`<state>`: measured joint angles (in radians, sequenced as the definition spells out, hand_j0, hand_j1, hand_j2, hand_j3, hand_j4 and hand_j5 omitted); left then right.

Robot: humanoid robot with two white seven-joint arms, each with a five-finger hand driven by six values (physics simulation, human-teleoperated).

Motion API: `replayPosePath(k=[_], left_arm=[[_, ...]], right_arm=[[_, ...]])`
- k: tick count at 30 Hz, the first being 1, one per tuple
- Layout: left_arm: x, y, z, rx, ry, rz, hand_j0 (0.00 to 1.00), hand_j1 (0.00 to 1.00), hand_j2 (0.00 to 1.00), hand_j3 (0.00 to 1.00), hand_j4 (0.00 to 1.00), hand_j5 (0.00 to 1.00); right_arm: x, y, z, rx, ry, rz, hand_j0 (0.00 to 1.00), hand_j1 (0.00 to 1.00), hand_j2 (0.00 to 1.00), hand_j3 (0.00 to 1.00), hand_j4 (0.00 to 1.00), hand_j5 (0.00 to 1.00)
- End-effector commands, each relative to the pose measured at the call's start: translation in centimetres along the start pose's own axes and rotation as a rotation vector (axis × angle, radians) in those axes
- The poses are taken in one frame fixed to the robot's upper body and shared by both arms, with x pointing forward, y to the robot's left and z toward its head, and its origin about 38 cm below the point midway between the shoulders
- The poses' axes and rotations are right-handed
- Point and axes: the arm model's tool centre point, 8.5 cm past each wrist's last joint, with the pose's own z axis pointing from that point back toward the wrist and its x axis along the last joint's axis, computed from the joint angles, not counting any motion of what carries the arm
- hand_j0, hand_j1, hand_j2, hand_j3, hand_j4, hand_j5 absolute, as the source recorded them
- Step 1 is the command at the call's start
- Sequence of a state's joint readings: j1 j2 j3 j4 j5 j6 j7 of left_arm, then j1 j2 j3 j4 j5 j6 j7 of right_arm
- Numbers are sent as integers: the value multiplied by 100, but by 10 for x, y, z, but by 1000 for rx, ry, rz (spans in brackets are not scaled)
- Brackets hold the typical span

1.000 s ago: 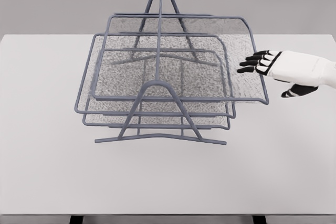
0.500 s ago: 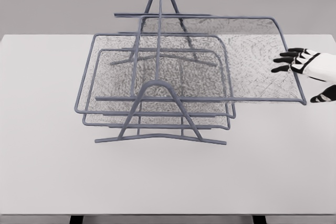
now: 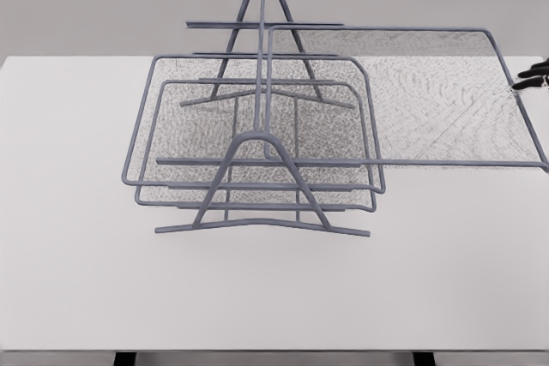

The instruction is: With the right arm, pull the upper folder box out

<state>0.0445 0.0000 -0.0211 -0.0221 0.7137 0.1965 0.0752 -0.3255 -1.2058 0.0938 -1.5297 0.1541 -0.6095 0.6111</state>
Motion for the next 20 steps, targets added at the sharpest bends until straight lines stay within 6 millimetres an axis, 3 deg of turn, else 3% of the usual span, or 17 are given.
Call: replayPosePath(k=[1, 2, 3, 5, 6, 7, 9, 10, 15, 20], left_arm=[[0, 0, 0, 0, 0, -1, 100, 100, 100, 100, 100, 100], [0, 0, 0, 0, 0, -1, 100, 100, 100, 100, 100, 100], [0, 0, 0, 0, 0, -1, 100, 100, 100, 100, 100, 100], [0, 0, 0, 0, 0, -1, 100, 100, 100, 100, 100, 100], [0, 0, 0, 0, -1, -1, 100, 100, 100, 100, 100, 100], [0, 0, 0, 0, 0, -1, 100, 100, 100, 100, 100, 100], [0, 0, 0, 0, 0, -1, 100, 100, 100, 100, 100, 100], [-1, 1, 0, 1, 1, -1, 100, 100, 100, 100, 100, 100], [-3, 3, 0, 7, 8, 0, 100, 100, 100, 100, 100, 100], [-5, 5, -1, 14, 12, 1, 100, 100, 100, 100, 100, 100]], right_arm=[[11, -36, 15, -78, -48, 8, 100, 100, 100, 100, 100, 100], [19, -59, 23, -98, -52, 46, 100, 100, 100, 100, 100, 100], [28, -68, 23, -114, -79, 48, 100, 100, 100, 100, 100, 100], [43, -69, 14, -143, -140, 30, 100, 100, 100, 100, 100, 100], [50, -52, -8, -166, -201, -25, 100, 100, 100, 100, 100, 100], [57, -54, -22, -207, -244, -36, 100, 100, 100, 100, 100, 100], [88, -66, -71, -226, -378, -41, 100, 100, 100, 100, 100, 100], [93, -67, -78, -233, -398, -48, 100, 100, 100, 100, 100, 100], [102, -46, -88, -184, -448, -55, 100, 100, 100, 100, 100, 100], [102, -48, -86, -188, -454, -44, 100, 100, 100, 100, 100, 100]])
